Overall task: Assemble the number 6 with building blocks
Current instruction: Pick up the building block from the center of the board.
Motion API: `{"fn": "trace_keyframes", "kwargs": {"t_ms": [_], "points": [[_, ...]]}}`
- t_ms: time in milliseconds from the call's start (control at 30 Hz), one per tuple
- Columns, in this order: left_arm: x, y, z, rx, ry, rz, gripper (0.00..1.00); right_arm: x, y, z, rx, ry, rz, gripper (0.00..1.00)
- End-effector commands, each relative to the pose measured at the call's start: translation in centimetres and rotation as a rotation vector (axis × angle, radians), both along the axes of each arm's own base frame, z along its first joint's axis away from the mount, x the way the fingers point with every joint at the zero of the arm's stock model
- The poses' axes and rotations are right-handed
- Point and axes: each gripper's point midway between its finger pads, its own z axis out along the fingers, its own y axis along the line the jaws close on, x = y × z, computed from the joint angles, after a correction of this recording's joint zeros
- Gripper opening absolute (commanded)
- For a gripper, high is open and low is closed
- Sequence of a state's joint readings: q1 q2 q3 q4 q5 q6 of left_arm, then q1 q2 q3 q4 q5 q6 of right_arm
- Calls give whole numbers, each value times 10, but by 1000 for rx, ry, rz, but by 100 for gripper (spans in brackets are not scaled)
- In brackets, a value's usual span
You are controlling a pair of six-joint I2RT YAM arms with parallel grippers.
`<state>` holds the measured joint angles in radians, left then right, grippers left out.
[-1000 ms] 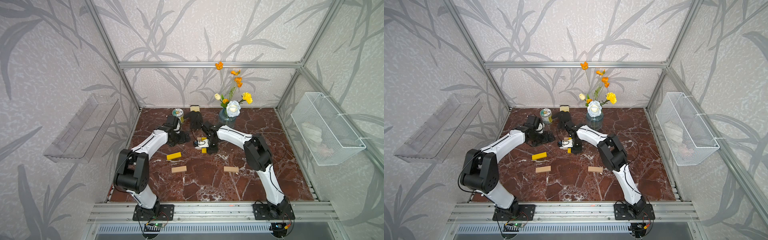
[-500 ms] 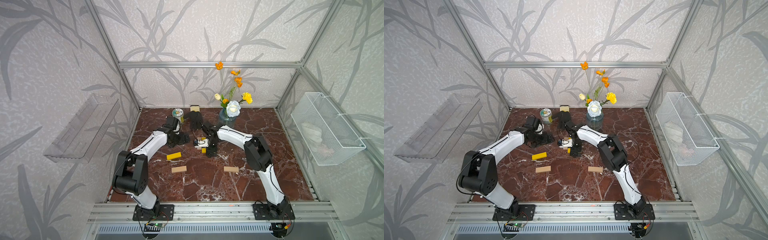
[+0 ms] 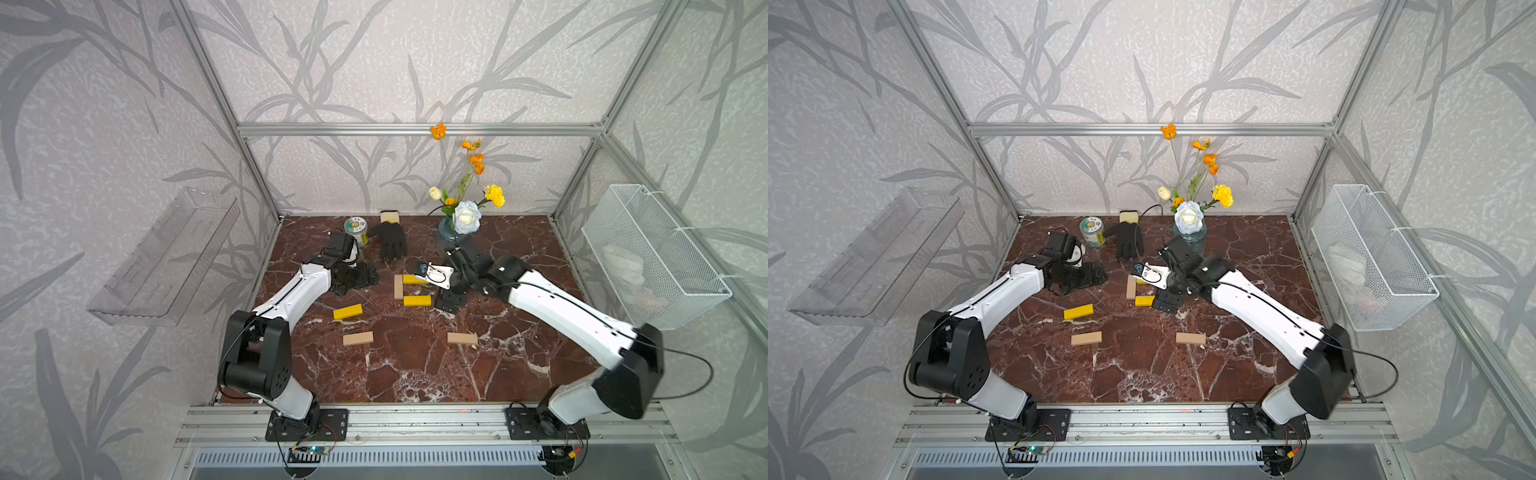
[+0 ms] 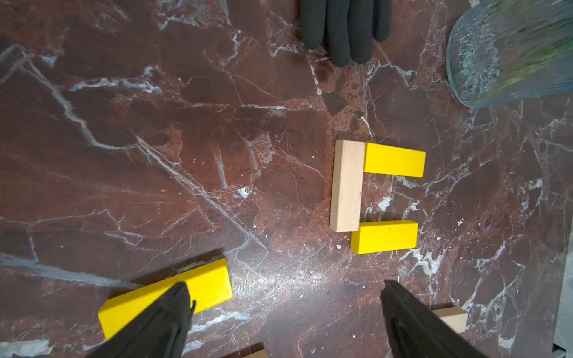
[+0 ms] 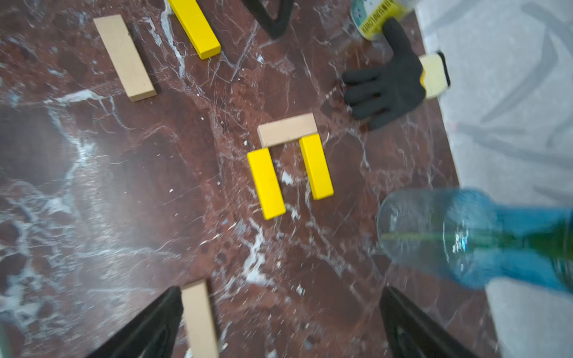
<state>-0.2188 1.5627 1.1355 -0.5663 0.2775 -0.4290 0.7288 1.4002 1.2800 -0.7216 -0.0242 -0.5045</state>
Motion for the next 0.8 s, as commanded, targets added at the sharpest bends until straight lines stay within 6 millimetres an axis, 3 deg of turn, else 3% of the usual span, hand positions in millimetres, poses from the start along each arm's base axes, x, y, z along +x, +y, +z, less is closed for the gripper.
{"fn": "trace_keyframes", "kwargs": {"t_ms": [0,167,300,467,767], "points": [[-5,4,0,6,1,6,97,-31,-17,-53,-42,214,-70,99],[-6,3,-8,4,16,3,97,-64,-50,-86,-237,259,37,99],[-8,1,-14,-13,25,7,97,-75,-69,-113,-328,252,95,99],[-9,2,-18,-7,31,7,97,-69,-77,-145,-395,224,106,99],[-15,5,-23,4,34,13,97,-55,-69,-185,-438,268,119,87]]}}
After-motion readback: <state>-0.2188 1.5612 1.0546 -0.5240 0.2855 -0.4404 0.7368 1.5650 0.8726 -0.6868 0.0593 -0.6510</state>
